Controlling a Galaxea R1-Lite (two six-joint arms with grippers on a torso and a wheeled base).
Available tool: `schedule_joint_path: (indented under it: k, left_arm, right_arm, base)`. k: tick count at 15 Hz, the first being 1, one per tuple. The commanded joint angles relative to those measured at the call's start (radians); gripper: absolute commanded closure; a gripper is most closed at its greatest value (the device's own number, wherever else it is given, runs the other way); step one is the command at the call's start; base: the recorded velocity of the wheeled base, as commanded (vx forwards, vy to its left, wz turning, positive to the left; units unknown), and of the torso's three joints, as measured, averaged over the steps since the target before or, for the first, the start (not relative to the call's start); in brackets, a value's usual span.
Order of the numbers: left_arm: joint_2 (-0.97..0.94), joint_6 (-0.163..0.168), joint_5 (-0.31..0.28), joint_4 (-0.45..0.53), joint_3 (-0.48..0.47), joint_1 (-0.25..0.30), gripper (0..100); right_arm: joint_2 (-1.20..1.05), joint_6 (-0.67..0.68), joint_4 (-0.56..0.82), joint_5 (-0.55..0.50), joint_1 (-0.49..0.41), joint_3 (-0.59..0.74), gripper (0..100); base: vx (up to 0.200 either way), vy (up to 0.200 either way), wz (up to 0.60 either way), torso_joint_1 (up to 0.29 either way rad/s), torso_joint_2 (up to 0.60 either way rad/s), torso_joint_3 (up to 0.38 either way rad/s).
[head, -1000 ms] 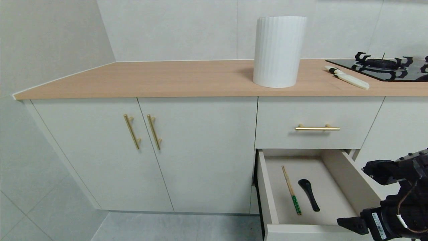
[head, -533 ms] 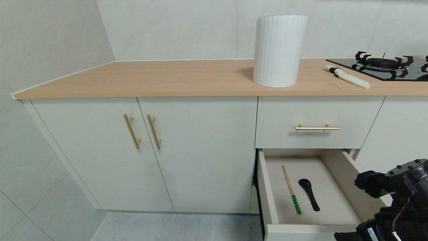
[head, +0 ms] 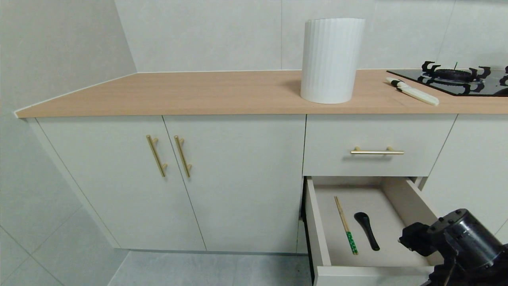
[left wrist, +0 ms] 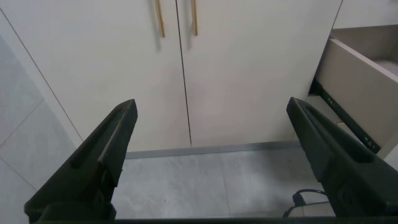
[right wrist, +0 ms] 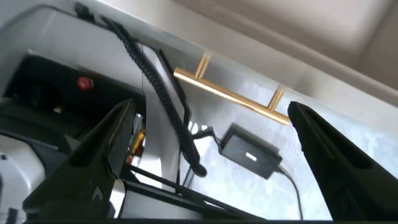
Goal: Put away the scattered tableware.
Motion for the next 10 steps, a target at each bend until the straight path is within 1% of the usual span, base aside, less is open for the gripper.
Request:
schedule_joint_path:
  k: [1,3,5,7,10]
  left_arm:
    - [0.000,0.000,0.000,0.001,0.000,0.000,0]
    - [0.000,0.000,0.000,-0.001,0.000,0.000,0]
    - [0.000,0.000,0.000,0.001,0.000,0.000,0]
    - [0.000,0.000,0.000,0.001,0.000,0.000,0]
    - [0.000,0.000,0.000,0.001,0.000,0.000,0]
  right_arm:
    - [0.074,0.022,-0.015,-0.026,0.000,-0.013,0]
    - [0.098,0.065,-0.018,-0.032,-0.003,-0.022,0]
    - [0.127,0.102,-0.018,-0.062,-0.008,-0.041,0]
    - [0.134,0.111,-0.018,-0.074,-0.008,-0.047,0]
    - [0.150,0.111,-0.020,-0.074,-0.040,-0.059,0]
  base:
    - [0.000,0.000,0.00,0.000,0.00,0.000]
    - [0.000,0.000,0.00,0.000,0.00,0.000]
    - [0.000,0.000,0.00,0.000,0.00,0.000]
    - [0.000,0.000,0.00,0.000,0.00,0.000]
    - [0.000,0.000,0.00,0.000,0.00,0.000]
